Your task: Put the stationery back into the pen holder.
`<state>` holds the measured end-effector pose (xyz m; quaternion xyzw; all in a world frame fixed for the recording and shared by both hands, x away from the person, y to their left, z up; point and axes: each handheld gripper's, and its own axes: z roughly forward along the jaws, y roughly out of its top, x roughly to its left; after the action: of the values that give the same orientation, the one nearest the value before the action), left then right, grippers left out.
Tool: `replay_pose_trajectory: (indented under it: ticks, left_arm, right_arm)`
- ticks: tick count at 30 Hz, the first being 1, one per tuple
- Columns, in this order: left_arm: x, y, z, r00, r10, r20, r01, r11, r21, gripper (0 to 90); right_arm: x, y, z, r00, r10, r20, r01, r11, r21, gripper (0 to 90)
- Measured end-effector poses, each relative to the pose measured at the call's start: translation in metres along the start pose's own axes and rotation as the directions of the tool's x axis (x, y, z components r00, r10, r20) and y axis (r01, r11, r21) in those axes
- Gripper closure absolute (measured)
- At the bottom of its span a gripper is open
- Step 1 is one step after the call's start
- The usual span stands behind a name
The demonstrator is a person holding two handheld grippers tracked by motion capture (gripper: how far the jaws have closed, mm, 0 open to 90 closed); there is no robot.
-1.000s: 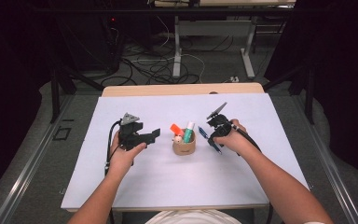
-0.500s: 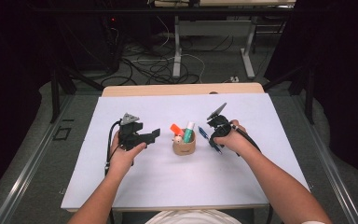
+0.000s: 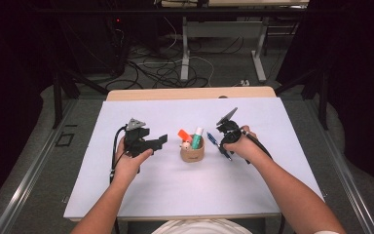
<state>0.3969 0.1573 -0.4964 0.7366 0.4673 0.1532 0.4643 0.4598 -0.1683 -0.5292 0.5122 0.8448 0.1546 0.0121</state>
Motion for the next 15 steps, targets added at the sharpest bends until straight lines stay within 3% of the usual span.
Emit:
replay_pose_trajectory:
  ticks: [8,9,15]
  left_arm:
    - [0.0004,-0.0002,0.0,1.0,-0.003,-0.002,0.003,1.0,0.001,18.2]
    - [0.0004,-0.0002,-0.0001,1.0,-0.003,-0.002,0.003,1.0,0.001,18.1]
    - [0.001,0.0002,-0.0006,1.0,-0.004,0.003,0.004,1.0,0.006,18.1]
  right_arm:
    - [0.0001,-0.0005,-0.0003,0.9997,0.025,-0.001,-0.025,1.0,-0.002,79.5]
    - [-0.0003,-0.0012,0.0008,0.9998,0.022,-0.001,-0.022,1.0,-0.021,79.5]
    - [0.0004,-0.0017,-0.0011,0.9997,0.021,-0.009,-0.021,1.0,-0.001,79.5]
